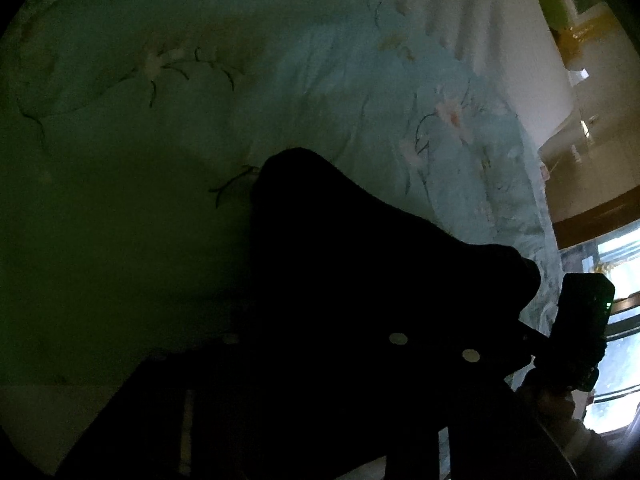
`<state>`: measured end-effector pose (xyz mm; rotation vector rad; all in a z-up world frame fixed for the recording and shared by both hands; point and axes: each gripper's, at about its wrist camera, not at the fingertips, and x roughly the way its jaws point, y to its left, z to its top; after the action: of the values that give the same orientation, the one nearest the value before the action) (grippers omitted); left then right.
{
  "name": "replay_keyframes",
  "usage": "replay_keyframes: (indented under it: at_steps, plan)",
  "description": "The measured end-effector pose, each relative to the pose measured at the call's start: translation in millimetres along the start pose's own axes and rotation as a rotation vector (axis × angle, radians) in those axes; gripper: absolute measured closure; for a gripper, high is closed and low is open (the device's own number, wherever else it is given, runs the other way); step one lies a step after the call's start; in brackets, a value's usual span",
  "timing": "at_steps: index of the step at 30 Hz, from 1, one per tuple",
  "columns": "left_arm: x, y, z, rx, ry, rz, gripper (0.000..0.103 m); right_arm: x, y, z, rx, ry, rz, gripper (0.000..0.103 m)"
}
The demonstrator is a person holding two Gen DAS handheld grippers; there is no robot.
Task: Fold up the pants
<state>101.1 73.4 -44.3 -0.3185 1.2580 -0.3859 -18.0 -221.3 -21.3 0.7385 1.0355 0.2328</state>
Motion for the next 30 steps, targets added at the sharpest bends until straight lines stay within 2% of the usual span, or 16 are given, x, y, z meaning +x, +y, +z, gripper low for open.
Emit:
replay_keyframes:
  at_steps: [10, 17, 23, 30]
  plan:
    - [-39, -10, 0, -0.008, -0.083, 0.023, 0.075, -13, 22, 19, -0.076, -0.025, 0.048, 0.058]
    - [-67, -12, 15, -0.005, -0.156, 0.059, 0.075, -7, 47, 41, -0.127, -0.04, 0.082, 0.058]
    - [-73, 3, 33, -0.028, -0.182, 0.086, 0.075, 13, 62, 63, -0.178, -0.029, 0.078, 0.058]
    - [-66, 23, 50, -0.063, -0.192, 0.157, 0.075, 45, 73, 85, -0.216, 0.01, 0.063, 0.058]
